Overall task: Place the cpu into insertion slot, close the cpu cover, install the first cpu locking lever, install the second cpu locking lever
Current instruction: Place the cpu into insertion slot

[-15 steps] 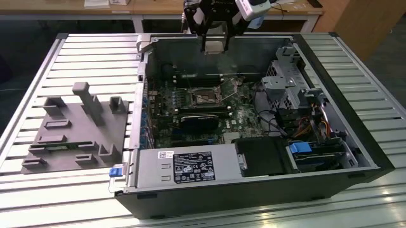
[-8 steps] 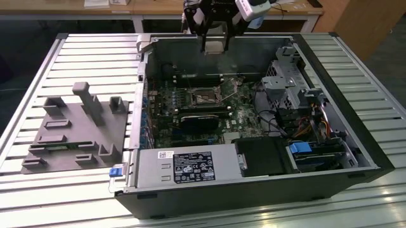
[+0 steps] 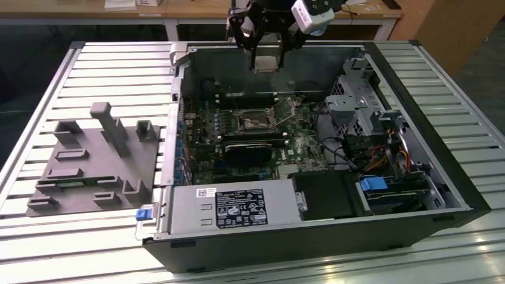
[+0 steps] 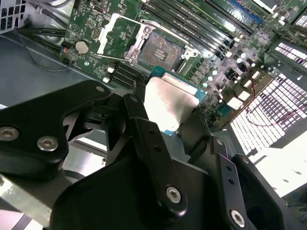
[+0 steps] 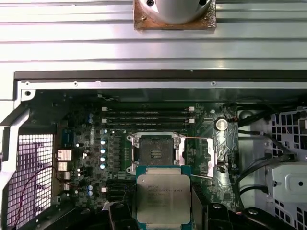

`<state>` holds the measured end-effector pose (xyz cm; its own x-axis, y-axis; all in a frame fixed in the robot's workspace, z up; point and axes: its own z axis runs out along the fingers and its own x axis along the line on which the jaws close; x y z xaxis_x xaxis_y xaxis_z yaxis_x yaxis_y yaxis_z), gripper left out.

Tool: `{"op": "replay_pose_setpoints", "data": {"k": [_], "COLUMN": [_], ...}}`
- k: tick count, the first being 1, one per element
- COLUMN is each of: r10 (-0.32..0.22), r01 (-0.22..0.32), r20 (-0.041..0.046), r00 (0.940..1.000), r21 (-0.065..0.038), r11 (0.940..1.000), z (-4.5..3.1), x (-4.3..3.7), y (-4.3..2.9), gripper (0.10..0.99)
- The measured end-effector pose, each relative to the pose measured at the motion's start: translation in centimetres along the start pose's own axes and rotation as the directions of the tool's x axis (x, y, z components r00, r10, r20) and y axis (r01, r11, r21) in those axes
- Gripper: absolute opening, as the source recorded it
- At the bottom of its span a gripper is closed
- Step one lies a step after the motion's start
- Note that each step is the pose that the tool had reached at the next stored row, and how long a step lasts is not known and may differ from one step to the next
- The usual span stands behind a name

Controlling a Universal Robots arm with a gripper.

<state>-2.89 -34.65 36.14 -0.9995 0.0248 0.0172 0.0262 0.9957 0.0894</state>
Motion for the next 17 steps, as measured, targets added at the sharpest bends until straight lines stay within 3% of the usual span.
{"op": "replay_pose_setpoints", "data": {"k": [17], "r10": [-0.001], "r01": [0.001], "r20": [0.008], "r00": [1.0], "r21": [0.0], "r11": [1.0], "z": [2.87], "x": [0.09], "y": [-0.26], "gripper": [0.537]}}
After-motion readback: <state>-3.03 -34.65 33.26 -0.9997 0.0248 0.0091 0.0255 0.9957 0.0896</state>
